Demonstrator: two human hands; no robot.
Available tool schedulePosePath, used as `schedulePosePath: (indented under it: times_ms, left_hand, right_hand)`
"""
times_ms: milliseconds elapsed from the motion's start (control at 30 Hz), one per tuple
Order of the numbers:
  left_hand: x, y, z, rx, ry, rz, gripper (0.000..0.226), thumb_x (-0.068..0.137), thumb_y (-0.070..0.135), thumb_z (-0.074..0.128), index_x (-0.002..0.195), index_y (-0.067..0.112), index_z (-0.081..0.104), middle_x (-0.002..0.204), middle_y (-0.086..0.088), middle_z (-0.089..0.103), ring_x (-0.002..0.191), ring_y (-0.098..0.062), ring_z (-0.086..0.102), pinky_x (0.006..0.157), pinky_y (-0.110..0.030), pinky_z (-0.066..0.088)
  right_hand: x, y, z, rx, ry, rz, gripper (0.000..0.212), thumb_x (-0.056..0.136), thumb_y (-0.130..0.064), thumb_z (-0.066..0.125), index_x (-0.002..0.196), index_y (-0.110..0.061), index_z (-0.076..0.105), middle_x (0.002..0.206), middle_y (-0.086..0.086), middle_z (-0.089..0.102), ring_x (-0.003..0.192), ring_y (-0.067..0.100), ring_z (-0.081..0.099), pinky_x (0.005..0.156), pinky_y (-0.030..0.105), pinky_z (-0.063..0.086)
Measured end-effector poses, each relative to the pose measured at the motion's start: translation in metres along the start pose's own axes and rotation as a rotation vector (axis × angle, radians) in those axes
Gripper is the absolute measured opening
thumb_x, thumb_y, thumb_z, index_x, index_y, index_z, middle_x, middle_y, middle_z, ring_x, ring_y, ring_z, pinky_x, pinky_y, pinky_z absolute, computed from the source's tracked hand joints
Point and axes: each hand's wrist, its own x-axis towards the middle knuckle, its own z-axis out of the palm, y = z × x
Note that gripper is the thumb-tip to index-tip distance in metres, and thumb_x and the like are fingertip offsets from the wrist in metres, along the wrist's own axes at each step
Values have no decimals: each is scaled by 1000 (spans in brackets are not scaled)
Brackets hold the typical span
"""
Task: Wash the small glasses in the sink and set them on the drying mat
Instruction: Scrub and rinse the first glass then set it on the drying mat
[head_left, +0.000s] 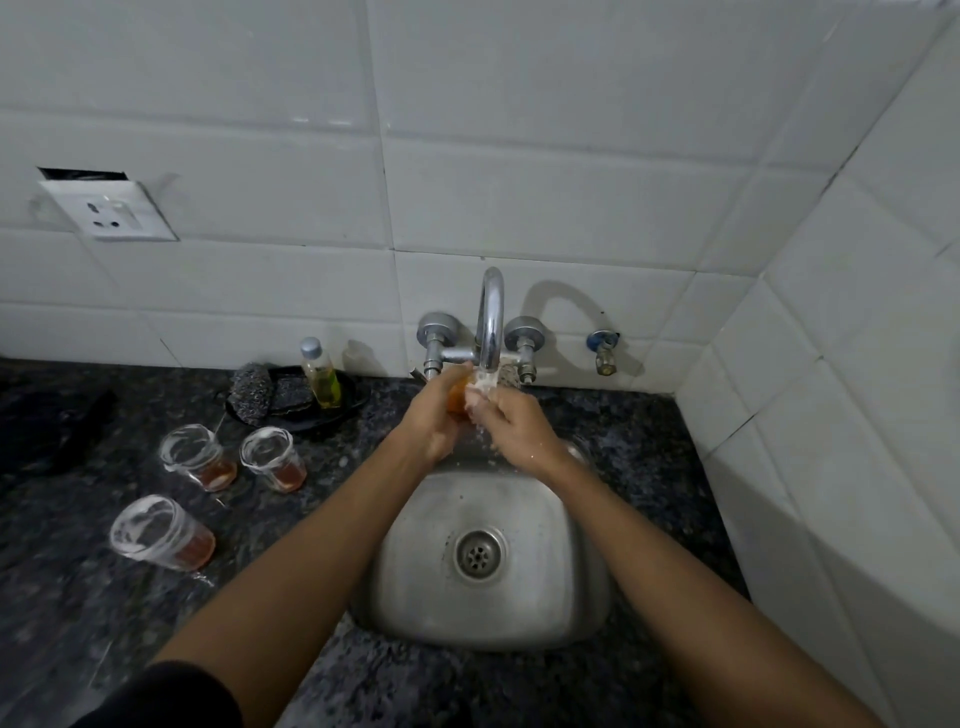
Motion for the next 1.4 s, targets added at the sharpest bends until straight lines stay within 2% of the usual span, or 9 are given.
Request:
schedulePosePath:
  times_ms: [133, 300, 500, 700, 800, 900, 1067, 1200, 1400]
  left_hand:
    - [-1, 4, 2, -11, -28, -102, 33, 106, 34, 56, 103, 6, 73, 94, -11, 73, 81, -22, 70, 75, -35, 56]
    - [5, -3, -2, -11, 47, 3, 32, 99, 27, 66, 123, 5, 65, 110, -17, 66, 85, -22, 69, 82, -38, 57]
    - [-3, 2, 1, 56, -25, -84, 31, 107, 30, 54, 112, 4, 70, 98, -12, 74, 77, -21, 76, 64, -33, 60]
    - [-3, -3, -1, 23, -47, -79, 56, 107, 51, 48, 122, 3, 72, 112, -16, 74, 97, -26, 73, 95, -41, 55]
    - [-3, 2, 0, 64, -3, -71, 49, 107, 47, 51, 118, 4, 71, 104, -13, 75, 88, -23, 73, 74, -35, 60]
    - [-2, 1, -2, 23, 19, -20, 31, 106, 34, 52, 106, 9, 70, 99, -11, 70, 90, -24, 69, 83, -39, 57]
    - [-3, 1, 3, -8, -60, -100, 41, 107, 38, 51, 95, 7, 75, 90, -10, 72, 79, -21, 70, 79, -36, 56]
    - [0, -2, 0, -18, -56, -13, 29, 105, 27, 56, 115, 3, 69, 103, -15, 71, 88, -25, 74, 82, -39, 61]
    - [-3, 3, 2, -10, -121, -181, 71, 96, 71, 53, 107, 6, 76, 106, -16, 75, 102, -30, 70, 108, -49, 48]
  right_hand:
    - [-3, 11, -10, -266, -67, -216, 27, 105, -27, 58, 122, -12, 73, 115, 8, 73, 106, 20, 66, 95, 35, 54]
    - [-6, -1, 0, -36, 7, 0, 23, 108, -28, 57, 108, -11, 72, 85, 0, 69, 73, 6, 65, 66, 29, 53]
    - [-9, 7, -4, -244, -94, -159, 30, 106, -33, 52, 126, -20, 71, 118, 1, 73, 108, 13, 65, 96, 31, 53]
    - [-3, -8, -3, -198, -52, -117, 25, 107, -24, 57, 122, -13, 72, 113, 6, 74, 101, 16, 68, 90, 32, 54]
    - [-2, 0, -9, -255, -103, -147, 29, 107, -26, 57, 132, -21, 70, 123, 0, 72, 110, 8, 65, 97, 31, 53]
    - [-3, -12, -5, -91, -37, -5, 28, 111, -33, 50, 124, -18, 70, 94, -1, 72, 73, -2, 65, 71, 28, 57]
    - [-7, -3, -6, -307, -119, -145, 22, 108, -25, 55, 113, -10, 71, 110, 5, 70, 98, 16, 65, 88, 39, 57]
    - [-12, -12, 3, -47, -34, -58, 24, 107, -19, 57, 126, -12, 71, 113, 0, 72, 100, 9, 68, 92, 30, 57]
    - [-9, -3, 1, -301, -85, -165, 24, 106, -23, 54, 120, -11, 69, 116, 7, 71, 106, 19, 65, 91, 42, 56]
